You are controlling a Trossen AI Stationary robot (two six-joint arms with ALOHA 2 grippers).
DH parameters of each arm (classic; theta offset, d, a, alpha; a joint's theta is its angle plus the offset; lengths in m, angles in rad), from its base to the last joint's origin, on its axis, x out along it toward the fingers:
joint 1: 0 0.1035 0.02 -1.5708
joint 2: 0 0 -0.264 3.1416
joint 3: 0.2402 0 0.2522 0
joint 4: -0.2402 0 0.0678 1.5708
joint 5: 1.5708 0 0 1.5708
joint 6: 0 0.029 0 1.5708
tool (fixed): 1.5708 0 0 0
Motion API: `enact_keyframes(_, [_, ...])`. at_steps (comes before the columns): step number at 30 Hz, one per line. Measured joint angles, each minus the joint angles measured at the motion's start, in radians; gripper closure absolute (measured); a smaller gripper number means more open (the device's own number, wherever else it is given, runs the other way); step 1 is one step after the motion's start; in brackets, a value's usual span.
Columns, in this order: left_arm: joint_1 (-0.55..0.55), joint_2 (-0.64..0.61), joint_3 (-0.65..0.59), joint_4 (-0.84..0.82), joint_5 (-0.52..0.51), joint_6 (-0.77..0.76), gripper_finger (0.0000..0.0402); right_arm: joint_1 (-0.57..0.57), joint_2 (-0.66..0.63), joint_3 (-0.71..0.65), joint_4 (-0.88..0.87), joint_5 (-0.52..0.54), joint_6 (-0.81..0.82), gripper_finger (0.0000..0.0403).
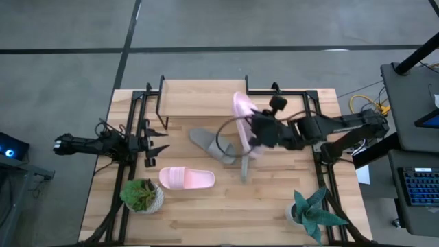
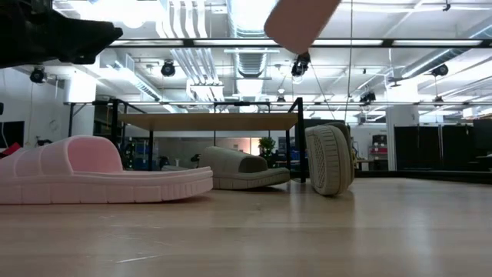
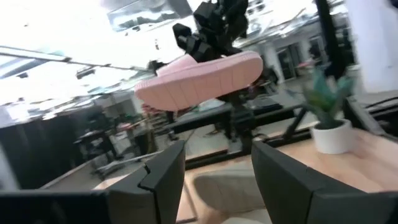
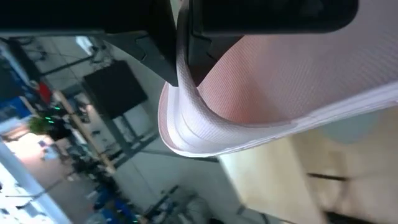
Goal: Pick and place slides into the shelf
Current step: Put the right pink slipper on the shelf
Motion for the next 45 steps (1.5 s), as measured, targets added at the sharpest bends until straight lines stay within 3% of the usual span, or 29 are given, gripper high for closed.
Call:
enact_keyframes(3, [0.000, -0.001, 0.000, -0.002, -0.041, -0.003, 0.0230, -0.074, 0.000, -0.001, 0.064, -0.014, -0.056, 0.0390])
enact_keyframes(10, [0.000, -0.001, 0.000, -0.007, -0.051, -0.079, 0.0230, -0.220, 0.020, -0.005, 0.182, -0.203, -0.141, 0.0390])
enact_keyframes(26, [0.000, 0.000, 0.000, -0.007, -0.057, -0.079, 0.0230, -0.316, 0.196, 0.170, 0.230, -0.179, -0.292, 0.0390])
enact_keyframes(30, [0.000, 0.000, 0.000, -0.008, -0.057, -0.079, 0.0230, -0.316, 0.251, 0.255, 0.163, -0.103, -0.313, 0.0390])
enact_keyframes(45, [0.000, 0.001, 0.000, -0.009, -0.057, -0.079, 0.0230, -0.348, 0.423, 0.578, -0.081, -0.034, -0.339, 0.0390])
